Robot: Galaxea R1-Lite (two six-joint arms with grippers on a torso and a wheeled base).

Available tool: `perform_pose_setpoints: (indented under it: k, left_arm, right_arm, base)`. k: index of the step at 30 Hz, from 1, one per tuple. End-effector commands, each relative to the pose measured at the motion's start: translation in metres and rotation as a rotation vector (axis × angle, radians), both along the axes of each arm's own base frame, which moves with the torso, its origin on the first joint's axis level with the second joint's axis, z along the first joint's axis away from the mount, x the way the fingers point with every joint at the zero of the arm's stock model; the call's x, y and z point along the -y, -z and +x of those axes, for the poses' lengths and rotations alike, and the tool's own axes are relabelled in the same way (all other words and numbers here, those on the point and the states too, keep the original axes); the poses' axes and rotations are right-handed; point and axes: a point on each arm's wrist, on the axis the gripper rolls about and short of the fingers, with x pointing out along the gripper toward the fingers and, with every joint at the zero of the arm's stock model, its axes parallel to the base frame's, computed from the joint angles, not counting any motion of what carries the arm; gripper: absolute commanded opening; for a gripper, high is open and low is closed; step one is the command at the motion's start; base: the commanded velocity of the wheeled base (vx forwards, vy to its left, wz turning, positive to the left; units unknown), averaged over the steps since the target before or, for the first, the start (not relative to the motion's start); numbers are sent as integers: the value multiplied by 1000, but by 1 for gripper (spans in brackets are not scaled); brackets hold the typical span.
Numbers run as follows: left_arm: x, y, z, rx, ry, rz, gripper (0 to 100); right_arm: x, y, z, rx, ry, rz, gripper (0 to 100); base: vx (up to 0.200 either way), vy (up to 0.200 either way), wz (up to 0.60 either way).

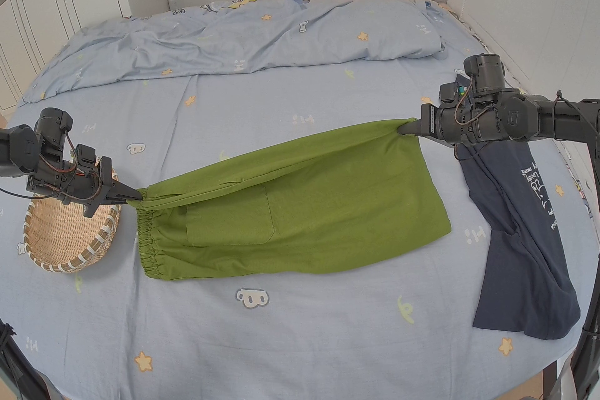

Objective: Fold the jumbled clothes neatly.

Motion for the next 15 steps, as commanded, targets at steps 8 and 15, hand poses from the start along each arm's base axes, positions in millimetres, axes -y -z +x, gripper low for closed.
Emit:
perform_pose_setpoints:
  k: [8, 15]
  left_arm:
    - [0, 7, 4, -14, 3, -1, 0]
    - [5, 15, 11, -20, 23, -3, 100]
  right_arm:
    - [-7, 9, 8, -5, -11, -1, 0]
    - [-17, 22, 15, -19, -32, -4, 100]
  base:
    - [0, 0, 0]
    - [0, 0, 0]
